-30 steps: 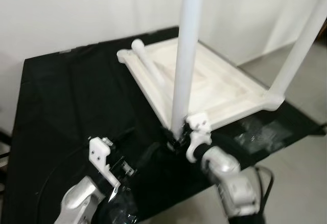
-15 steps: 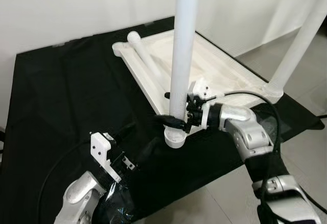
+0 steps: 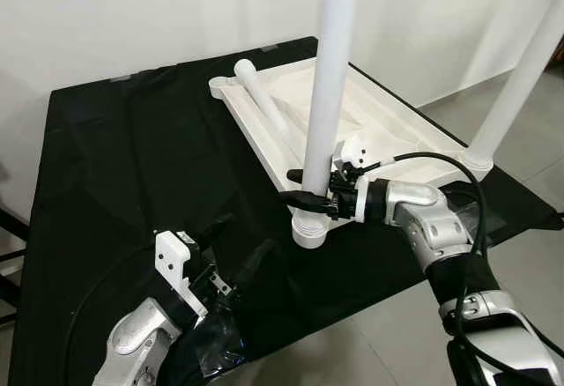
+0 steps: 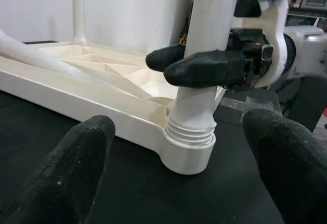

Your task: Building children table

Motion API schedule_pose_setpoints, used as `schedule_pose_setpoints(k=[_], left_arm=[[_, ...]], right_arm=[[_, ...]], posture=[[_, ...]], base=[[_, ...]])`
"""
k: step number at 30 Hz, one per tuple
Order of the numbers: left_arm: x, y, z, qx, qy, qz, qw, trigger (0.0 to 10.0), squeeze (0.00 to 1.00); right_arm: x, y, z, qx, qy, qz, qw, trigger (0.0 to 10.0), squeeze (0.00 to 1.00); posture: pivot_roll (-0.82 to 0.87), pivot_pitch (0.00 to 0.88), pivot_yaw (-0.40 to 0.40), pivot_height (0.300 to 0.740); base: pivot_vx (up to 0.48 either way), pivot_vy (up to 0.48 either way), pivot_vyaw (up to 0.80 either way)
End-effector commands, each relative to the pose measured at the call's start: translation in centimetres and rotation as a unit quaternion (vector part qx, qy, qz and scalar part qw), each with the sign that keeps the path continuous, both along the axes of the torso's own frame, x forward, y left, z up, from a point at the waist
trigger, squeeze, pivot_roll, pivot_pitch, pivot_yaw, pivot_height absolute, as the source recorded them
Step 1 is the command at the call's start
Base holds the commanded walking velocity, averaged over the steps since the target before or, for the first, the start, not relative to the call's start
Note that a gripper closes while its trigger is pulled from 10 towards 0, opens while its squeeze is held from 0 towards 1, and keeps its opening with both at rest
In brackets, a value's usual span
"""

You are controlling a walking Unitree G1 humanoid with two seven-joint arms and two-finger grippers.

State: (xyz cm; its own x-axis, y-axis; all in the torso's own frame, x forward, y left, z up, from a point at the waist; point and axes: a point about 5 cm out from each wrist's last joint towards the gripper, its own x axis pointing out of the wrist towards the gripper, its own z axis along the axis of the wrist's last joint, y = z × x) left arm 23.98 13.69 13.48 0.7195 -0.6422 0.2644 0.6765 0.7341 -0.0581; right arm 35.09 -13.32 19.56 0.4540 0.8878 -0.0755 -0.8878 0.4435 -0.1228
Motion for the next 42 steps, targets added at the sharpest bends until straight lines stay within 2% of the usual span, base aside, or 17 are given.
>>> schedule_pose_setpoints(k=[1,6,7,10,20,22,23,24,25,26,30,32,34,35,36,37,42], left_arm=[[-0.2,0.0,-0.3,0.004,0.006,-0.001,1.0,10.0,0.0],[-0.3,0.1,-0.3,0.003,0.005,0.0,1.0,10.0,0.0],[-0.3,0.2,-0.2,0.003,0.005,0.0,1.0,10.0,0.0],[-0.4,0.7,-0.1,0.009,0.008,-0.003,1.0,10.0,0.0],[-0.6,1.0,-0.1,0.011,0.013,-0.001,1.0,10.0,0.0],[-0.7,1.1,-0.1,0.011,0.012,0.004,1.0,10.0,0.0],[-0.7,1.1,-0.1,0.011,0.012,0.004,1.0,10.0,0.0],[-0.7,1.1,-0.1,0.011,0.012,0.003,1.0,10.0,0.0],[-0.7,1.1,-0.1,0.011,0.012,0.003,1.0,10.0,0.0],[-0.7,1.0,-0.1,0.011,0.013,0.001,1.0,10.0,0.0],[-0.6,1.0,-0.1,0.011,0.014,-0.001,1.0,10.0,0.0],[-0.6,0.8,-0.2,0.011,0.015,-0.003,1.0,10.0,0.0],[-0.5,0.7,-0.2,0.01,0.015,-0.003,1.0,10.0,0.0],[-0.5,0.7,-0.3,0.01,0.015,-0.003,1.0,10.0,0.0],[-0.5,0.7,-0.3,0.01,0.015,-0.003,1.0,10.0,0.0],[-0.6,0.7,-0.3,0.01,0.015,-0.003,1.0,10.0,0.0],[-0.6,0.6,-0.4,0.009,0.015,-0.002,1.0,10.0,0.0]], right_arm=[[0.0,-0.7,-0.9,0.004,0.012,-0.05,0.999,0.0,0.0],[-0.1,-0.7,-1.5,0.001,0.012,-0.079,0.997,0.0,0.0],[-1.2,0.7,-3.2,0.079,0.037,-0.208,0.974,0.0,0.0],[-5.2,3.8,-5.4,0.043,0.017,-0.298,0.953,0.0,0.0],[-5.2,3.9,-6.3,0.027,0.037,-0.301,0.953,0.0,0.0],[-5.3,3.9,-6.1,0.041,0.047,-0.299,0.952,10.0,0.0],[-5.3,3.9,-6.1,0.041,0.047,-0.299,0.952,10.0,0.0],[-5.5,4.1,-5.7,0.053,0.048,-0.295,0.953,10.0,0.25],[-5.5,4.1,-5.7,0.053,0.048,-0.295,0.953,10.0,0.25],[-5.5,4.4,-5.0,0.064,0.046,-0.271,0.96,10.0,1.0],[-5.1,4.4,-3.8,0.072,0.036,-0.233,0.969,10.0,1.0],[-4.5,4.2,-1.5,0.06,0.012,-0.1,0.993,10.0,1.0],[-4.5,4.0,-0.9,0.048,0.008,-0.052,0.997,10.0,1.0],[-4.4,3.4,-0.5,0.023,0.0,-0.006,1.0,10.0,0.29],[-4.4,3.4,-0.5,0.023,0.0,-0.006,1.0,10.0,0.29],[-4.3,3.0,-0.2,0.005,-0.007,0.024,1.0,10.0,0.0],[-2.0,0.7,1.1,-0.039,-0.021,0.049,0.998,10.0,0.0]], posture=[[-0.05,0.153,0.005,0.74],[-0.05,0.158,0.0,0.74],[-0.07,0.173,0.012,0.74],[-0.07,0.186,0.049,0.74],[-0.03,0.198,0.041,0.74],[-0.03,0.195,0.041,0.74],[-0.03,0.195,0.041,0.74],[-0.03,0.193,0.041,0.74],[-0.03,0.193,0.041,0.74],[-0.03,0.187,0.041,0.74],[-0.03,0.179,0.042,0.74],[-0.01,0.165,0.037,0.74],[-0.01,0.165,0.037,0.74],[-0.01,0.164,0.036,0.74],[-0.01,0.164,0.036,0.74],[0.0,0.155,0.033,0.74],[0.01,0.146,0.027,0.74]], base=[[0.0,0.0,0.0],[0.0,0.0,0.0],[0.0,0.0,0.0],[0.0,0.0,0.0],[0.0,0.0,0.0],[0.0,0.0,0.0],[0.0,0.0,0.0],[0.0,0.0,0.0],[0.0,0.0,0.0],[0.0,0.0,0.0],[0.0,0.0,0.0],[0.0,0.0,0.0],[0.0,0.0,0.0],[0.0,0.0,0.0],[0.0,0.0,0.0],[0.0,0.0,0.0],[0.0,0.0,0.0]])
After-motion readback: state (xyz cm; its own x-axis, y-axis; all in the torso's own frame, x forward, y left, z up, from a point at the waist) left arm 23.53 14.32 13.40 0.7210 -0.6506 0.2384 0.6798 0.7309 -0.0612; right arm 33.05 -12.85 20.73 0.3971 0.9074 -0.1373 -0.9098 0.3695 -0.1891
